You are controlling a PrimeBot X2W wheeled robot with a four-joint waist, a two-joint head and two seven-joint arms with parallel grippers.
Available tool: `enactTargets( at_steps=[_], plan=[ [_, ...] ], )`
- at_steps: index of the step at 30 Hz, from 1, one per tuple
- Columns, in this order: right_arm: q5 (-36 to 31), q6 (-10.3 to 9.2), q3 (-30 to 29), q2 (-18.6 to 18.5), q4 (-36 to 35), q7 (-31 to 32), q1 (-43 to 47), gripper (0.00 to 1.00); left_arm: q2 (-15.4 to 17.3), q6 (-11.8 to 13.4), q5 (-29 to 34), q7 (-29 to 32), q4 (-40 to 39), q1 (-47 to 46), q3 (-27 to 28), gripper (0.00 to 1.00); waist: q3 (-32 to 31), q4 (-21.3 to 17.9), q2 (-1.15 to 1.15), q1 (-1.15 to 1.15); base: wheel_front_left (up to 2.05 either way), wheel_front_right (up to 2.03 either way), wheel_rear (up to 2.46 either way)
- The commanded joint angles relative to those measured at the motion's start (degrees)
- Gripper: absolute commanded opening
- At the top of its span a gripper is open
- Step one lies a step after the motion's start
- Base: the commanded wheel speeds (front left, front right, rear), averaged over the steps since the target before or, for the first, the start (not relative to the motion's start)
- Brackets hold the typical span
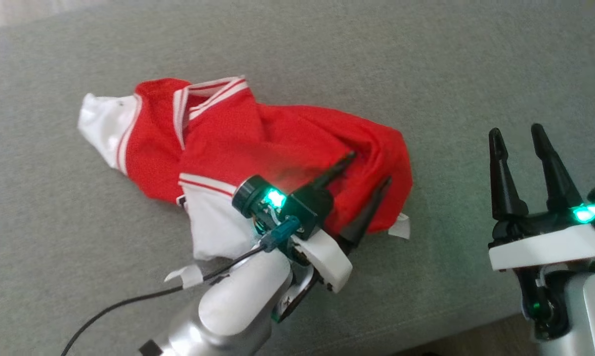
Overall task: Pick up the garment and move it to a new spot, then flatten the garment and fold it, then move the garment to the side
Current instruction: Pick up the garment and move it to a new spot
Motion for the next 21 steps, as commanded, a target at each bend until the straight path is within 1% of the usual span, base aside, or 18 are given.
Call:
enactTargets(
  at_steps=[1,4,6,8,14,17,21],
  plan=[
    [0.02,-0.04,1.07,-0.52,-1.73,-0.22,-0.87,1.00,-0.13,0.71,0.12,-1.01,-1.80,-2.73,1.78,1.00,-1.15,1.35,0.00,0.00,0.00,0.00,0.00],
    [-0.24,-0.04,0.84,-0.76,-1.81,0.28,-0.39,1.00,0.57,3.32,0.66,-3.64,-2.97,-2.95,3.79,1.00,-2.41,3.28,0.00,0.00,0.00,0.00,0.00],
    [-0.42,-0.04,0.51,-0.83,-2.01,0.79,0.02,1.00,2.18,5.32,0.93,-5.54,-4.28,-2.77,5.89,1.00,-3.20,4.74,0.00,0.00,0.00,0.00,0.00],
    [-0.62,-0.04,0.30,-0.97,-2.33,1.43,0.44,1.00,4.17,6.83,0.36,-6.96,-5.71,-2.09,8.42,1.00,-3.86,6.25,0.00,0.00,0.00,0.00,0.00],
    [-1.15,-0.04,0.32,-1.19,-3.37,3.33,1.32,1.00,11.79,10.90,-2.95,-8.97,-8.00,2.00,17.31,1.00,-5.21,9.53,0.00,0.00,0.00,0.00,0.00],
    [-1.59,-0.04,0.02,-1.18,-3.78,4.24,1.97,1.00,15.36,11.86,-5.31,-9.57,-8.17,5.26,21.40,1.00,-6.02,10.74,0.00,0.00,0.00,0.00,0.00],
    [-1.92,-0.04,-0.45,-1.35,-4.08,5.47,3.21,1.00,19.28,12.38,-7.88,-10.21,-9.22,10.10,25.71,1.00,-7.37,12.09,0.00,0.00,0.00,0.00,0.00]
  ],
)
